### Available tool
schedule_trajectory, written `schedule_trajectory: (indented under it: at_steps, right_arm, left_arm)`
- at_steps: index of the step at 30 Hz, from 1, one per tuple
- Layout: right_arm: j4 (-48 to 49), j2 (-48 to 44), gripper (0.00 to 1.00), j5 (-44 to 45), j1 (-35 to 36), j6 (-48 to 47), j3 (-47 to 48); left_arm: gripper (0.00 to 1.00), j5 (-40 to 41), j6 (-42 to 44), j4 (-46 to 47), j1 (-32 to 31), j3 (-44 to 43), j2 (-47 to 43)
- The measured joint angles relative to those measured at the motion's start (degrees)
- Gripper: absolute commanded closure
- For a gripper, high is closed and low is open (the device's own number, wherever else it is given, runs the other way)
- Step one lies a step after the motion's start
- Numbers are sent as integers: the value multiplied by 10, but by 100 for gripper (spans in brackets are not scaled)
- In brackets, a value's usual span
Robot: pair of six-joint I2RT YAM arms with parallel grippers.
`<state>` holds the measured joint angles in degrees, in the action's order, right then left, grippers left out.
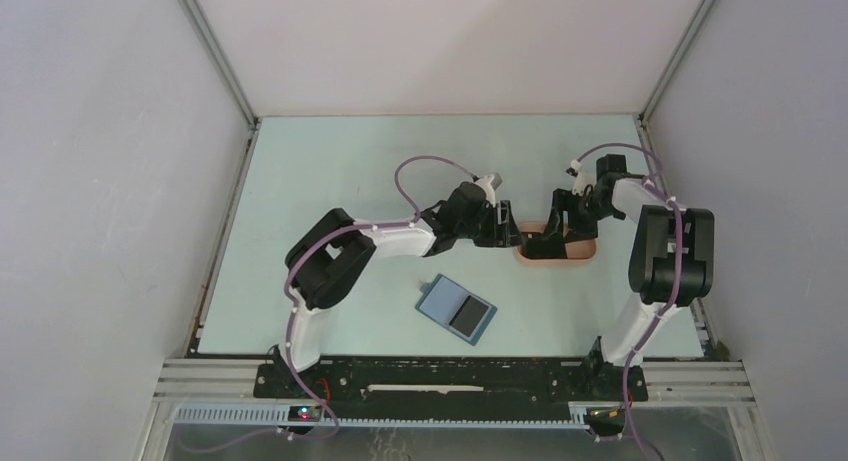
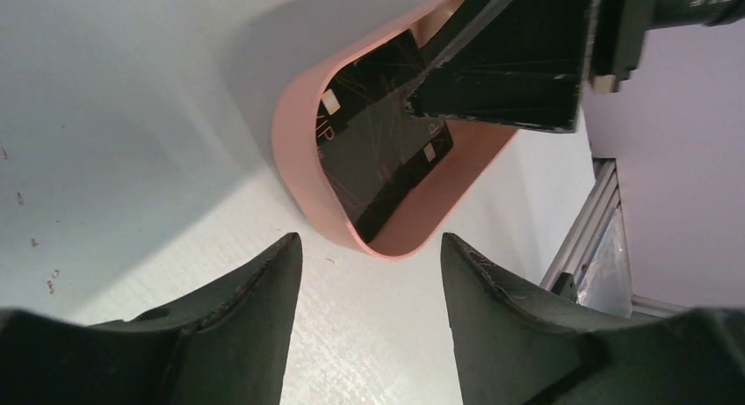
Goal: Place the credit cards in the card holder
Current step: Pick up the credit card from the storage box.
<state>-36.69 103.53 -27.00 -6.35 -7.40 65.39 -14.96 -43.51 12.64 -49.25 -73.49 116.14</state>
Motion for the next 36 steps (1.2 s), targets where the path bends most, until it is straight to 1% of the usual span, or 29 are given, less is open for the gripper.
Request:
schedule_trajectory:
  at_steps: [6,10,19,36]
  right_arm:
    - [-5,9,26,-34,3,-2,5]
    - [-10,15,26,-67,4,-2,6]
    - [-12,22,28,-122,-8,-9,6]
    - [-23,24,31,-238,-28,-25,6]
  left_arm:
    - [48,-7,0,-28,-3,-24,33]
    - [52,-9,0,-42,-5,-27,44]
    - [54,-6,0,-66,-3,-27,44]
    - [54,0,0,-92,-1,-27,44]
